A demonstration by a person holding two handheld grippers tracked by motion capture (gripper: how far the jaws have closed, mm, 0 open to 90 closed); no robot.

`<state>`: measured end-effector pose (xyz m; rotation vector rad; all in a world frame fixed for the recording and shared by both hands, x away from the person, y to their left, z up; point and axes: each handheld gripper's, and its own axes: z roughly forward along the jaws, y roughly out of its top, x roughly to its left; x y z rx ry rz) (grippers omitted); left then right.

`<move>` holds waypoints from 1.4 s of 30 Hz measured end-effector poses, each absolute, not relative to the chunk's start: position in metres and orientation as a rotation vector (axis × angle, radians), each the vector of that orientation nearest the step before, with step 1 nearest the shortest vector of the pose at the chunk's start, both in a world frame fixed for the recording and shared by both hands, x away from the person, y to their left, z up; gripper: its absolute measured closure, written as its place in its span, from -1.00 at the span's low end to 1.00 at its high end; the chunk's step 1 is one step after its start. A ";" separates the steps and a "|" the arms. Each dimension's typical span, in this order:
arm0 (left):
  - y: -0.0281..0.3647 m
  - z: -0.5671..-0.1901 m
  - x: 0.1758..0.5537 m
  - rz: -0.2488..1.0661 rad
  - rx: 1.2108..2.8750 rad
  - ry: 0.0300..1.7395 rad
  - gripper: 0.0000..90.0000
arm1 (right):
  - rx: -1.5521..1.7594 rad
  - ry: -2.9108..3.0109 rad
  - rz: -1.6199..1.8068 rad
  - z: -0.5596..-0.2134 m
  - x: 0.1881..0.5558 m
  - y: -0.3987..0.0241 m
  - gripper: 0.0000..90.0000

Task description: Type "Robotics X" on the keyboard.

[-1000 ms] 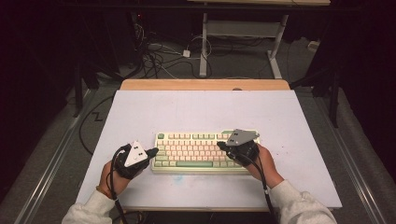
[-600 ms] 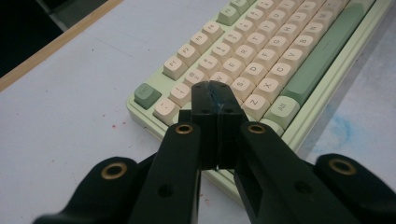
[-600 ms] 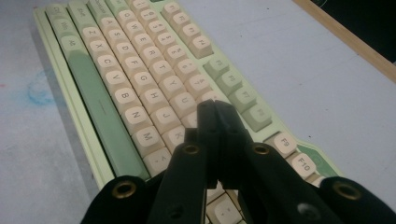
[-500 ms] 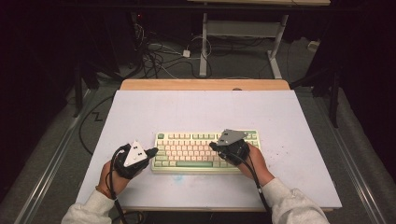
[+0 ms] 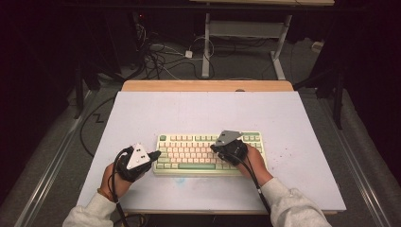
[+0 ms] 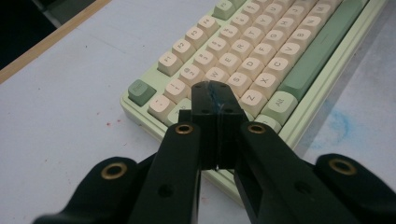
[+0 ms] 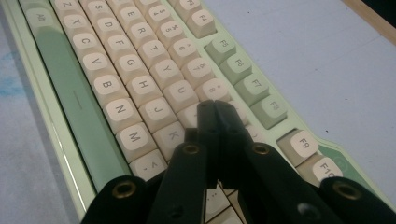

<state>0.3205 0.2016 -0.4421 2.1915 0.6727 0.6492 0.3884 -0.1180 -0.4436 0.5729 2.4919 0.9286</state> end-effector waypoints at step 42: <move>0.197 -0.443 0.321 0.647 2.212 0.651 0.95 | 0.569 2.360 1.068 -0.416 0.358 -0.141 1.00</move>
